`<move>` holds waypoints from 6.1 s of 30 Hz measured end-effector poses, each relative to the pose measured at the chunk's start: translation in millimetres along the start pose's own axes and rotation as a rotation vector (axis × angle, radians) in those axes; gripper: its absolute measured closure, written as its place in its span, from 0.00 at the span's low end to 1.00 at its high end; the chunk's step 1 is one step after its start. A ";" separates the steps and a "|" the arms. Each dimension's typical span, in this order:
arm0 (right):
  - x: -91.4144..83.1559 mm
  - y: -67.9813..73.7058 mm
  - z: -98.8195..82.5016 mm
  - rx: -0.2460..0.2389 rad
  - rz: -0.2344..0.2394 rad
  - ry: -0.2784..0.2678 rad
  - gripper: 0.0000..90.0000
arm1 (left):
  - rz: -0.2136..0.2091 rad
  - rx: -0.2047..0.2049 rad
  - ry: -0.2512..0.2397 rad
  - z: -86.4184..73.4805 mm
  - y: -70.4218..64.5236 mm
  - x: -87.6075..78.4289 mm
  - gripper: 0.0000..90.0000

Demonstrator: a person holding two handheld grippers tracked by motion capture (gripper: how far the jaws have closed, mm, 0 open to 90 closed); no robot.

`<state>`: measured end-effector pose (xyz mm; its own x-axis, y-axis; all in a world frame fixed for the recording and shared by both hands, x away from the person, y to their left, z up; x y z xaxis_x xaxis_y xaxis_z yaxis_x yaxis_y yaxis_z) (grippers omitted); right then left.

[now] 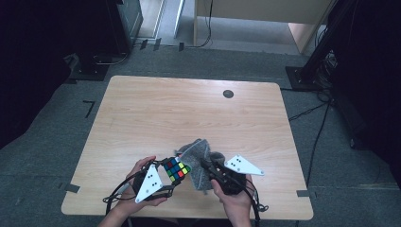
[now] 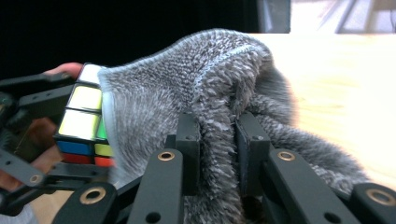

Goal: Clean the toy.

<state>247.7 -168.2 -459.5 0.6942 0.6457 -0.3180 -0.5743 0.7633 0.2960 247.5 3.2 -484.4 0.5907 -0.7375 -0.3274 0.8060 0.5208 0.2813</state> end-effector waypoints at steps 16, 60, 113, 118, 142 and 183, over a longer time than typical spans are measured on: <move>-1.0 13.1 3.4 -0.006 0.037 -0.023 0.84 | -0.026 -0.025 -0.007 2.7 -1.2 -0.5 0.38; -14.9 38.8 21.9 -0.051 0.108 -0.104 0.81 | -0.087 -0.082 -0.008 0.8 -1.7 1.4 0.38; 0.0 30.8 3.1 0.034 0.214 -0.078 0.86 | -0.212 -0.307 -0.195 20.1 17.2 -20.5 0.38; 13.6 39.0 -14.6 0.045 0.274 -0.010 0.87 | -0.232 -0.328 -0.215 23.5 19.0 -23.8 0.38; 7.4 29.9 -7.1 0.066 0.276 -0.066 0.86 | -0.233 -0.324 -0.213 24.5 21.2 -26.1 0.38; 37.1 76.3 -38.7 -0.104 0.285 -0.029 0.85 | -0.183 -0.422 -0.228 25.4 24.6 -20.5 0.38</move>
<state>212.9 -85.2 -483.5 0.5100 0.8344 -0.2092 -0.7882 0.5506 0.2749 254.3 20.2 -447.9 0.4537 -0.8833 -0.1185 0.8679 0.4681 -0.1661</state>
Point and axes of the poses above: each handheld gripper's, and its own axes: x roughly forward along the jaws, z roughly out of its top, y roughly to its left, the point moved 7 cm from there along x, roughly forward along the jaws, and after that the axes turned 2 degrees about z, right-handed, at the moved point
